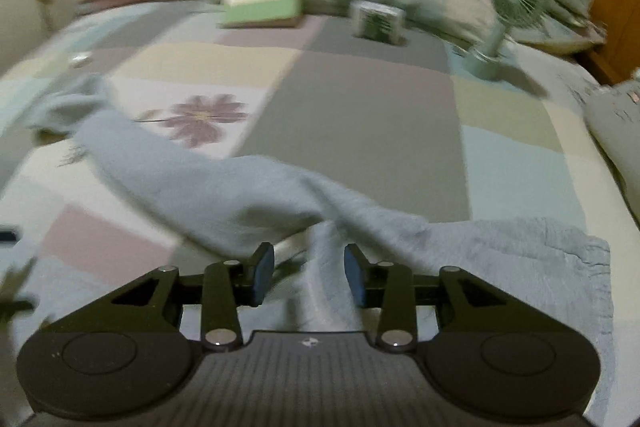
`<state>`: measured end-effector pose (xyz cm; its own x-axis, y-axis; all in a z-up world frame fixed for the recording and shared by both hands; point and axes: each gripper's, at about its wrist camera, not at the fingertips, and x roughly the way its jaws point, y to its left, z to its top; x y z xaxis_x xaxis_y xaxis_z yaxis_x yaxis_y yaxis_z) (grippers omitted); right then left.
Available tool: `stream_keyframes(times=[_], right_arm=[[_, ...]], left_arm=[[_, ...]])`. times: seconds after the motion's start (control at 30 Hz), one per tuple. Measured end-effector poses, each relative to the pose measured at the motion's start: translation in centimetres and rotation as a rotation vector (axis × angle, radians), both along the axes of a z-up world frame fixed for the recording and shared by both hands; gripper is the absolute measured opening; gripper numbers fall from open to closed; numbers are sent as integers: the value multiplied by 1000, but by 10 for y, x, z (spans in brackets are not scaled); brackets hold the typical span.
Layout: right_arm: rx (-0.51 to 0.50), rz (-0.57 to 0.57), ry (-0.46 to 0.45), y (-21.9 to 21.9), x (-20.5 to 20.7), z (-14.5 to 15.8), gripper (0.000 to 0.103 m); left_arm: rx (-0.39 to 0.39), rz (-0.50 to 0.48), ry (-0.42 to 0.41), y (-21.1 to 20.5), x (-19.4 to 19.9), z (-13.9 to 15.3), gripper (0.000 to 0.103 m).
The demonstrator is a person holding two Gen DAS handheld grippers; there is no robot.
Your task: Fold clothes
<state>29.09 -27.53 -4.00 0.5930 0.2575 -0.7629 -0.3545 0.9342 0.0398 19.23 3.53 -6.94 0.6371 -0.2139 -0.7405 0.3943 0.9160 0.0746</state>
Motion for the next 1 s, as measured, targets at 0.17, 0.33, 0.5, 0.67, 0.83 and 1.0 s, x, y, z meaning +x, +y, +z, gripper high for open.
stream_keyframes(times=[0.17,0.33,0.5,0.67,0.83,1.0], right_arm=[[9,152,27,22,-36,8,45],[39,207,48,41,-65,-5,47],[105,182,82,41,-99,-19,62],[188,102,78,28,-126,-24,70],[233,29,65,14,-143,-27,70],[240,-20,57,0,-150,-30,71]], left_arm=[[49,-36,6,20,1,1,73],[53,-112,28,26,12,1,60],[23,-230,32,-1,37,-3,57],[-20,-355,76,-36,61,-16,53],[-15,-395,124,-52,73,-29,35],[49,-408,65,-56,61,-25,2]])
